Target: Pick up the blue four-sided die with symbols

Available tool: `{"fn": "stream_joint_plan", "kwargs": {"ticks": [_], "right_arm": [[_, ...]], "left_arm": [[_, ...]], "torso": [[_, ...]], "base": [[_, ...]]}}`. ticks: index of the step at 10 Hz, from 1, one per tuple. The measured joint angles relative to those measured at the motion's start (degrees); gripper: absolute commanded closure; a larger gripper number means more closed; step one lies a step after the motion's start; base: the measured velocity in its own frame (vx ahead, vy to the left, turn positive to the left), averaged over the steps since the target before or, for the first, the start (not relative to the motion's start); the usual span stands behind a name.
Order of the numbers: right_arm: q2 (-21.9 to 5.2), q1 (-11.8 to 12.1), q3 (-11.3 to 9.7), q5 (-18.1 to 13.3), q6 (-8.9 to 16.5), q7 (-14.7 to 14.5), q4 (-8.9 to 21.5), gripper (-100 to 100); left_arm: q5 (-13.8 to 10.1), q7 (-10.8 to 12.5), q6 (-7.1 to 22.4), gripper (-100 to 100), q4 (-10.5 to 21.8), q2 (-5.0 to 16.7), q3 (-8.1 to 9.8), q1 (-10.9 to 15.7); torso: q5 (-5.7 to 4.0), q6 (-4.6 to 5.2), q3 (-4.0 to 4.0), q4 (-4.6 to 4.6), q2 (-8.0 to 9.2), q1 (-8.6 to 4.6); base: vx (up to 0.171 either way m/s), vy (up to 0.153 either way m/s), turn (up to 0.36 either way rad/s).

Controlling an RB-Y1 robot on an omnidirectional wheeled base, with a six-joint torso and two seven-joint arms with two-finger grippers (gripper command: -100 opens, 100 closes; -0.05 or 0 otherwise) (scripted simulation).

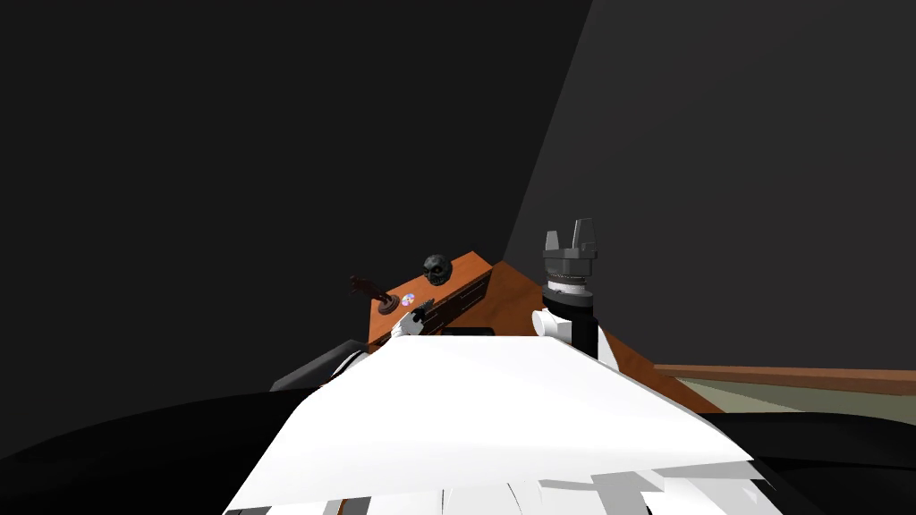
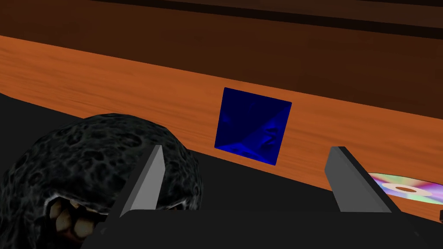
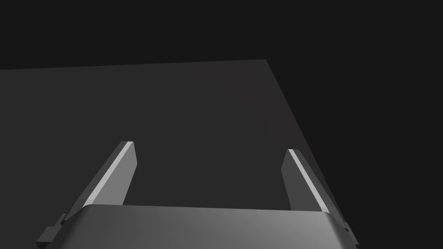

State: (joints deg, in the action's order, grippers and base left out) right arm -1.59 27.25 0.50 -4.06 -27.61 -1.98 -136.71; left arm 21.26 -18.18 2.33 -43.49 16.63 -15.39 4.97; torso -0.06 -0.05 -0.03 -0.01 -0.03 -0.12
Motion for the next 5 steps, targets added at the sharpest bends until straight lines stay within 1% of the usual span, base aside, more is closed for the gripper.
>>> {"fn": "stream_joint_plan", "kwargs": {"ticks": [1,2,4,5], "right_arm": [[0.0,0.0,0.0,0.0,0.0,0.0,0.0,0],[0.0,0.0,0.0,0.0,0.0,0.0,0.0,0],[0.0,0.0,0.0,0.0,0.0,0.0,0.0,0],[0.0,0.0,0.0,0.0,0.0,0.0,0.0,0]], "left_arm": [[0.0,0.0,0.0,0,0.2,0.0,0.0,0.1],[0.0,0.0,0.0,-100,0.1,0.0,0.0,0.1],[1.1,-0.9,-2.5,-100,1.4,-0.4,1.35,-1.1],[1.5,-1.3,-3.7,-100,1.9,-0.4,1.7,-1.6]], "torso": [[0.01,-0.01,0.03,0.01,0.05,0.05],[0.02,-0.01,0.05,0.02,0.08,0.09],[0.01,-0.02,-0.14,-0.05,-0.25,0.04],[0.0,-0.01,-0.21,-0.08,-0.37,0.0]], "base": [[0.0,0.0,0.0],[0.067,-0.007,0.076],[0.127,-0.03,0.09],[0.165,-0.046,0.078]]}}
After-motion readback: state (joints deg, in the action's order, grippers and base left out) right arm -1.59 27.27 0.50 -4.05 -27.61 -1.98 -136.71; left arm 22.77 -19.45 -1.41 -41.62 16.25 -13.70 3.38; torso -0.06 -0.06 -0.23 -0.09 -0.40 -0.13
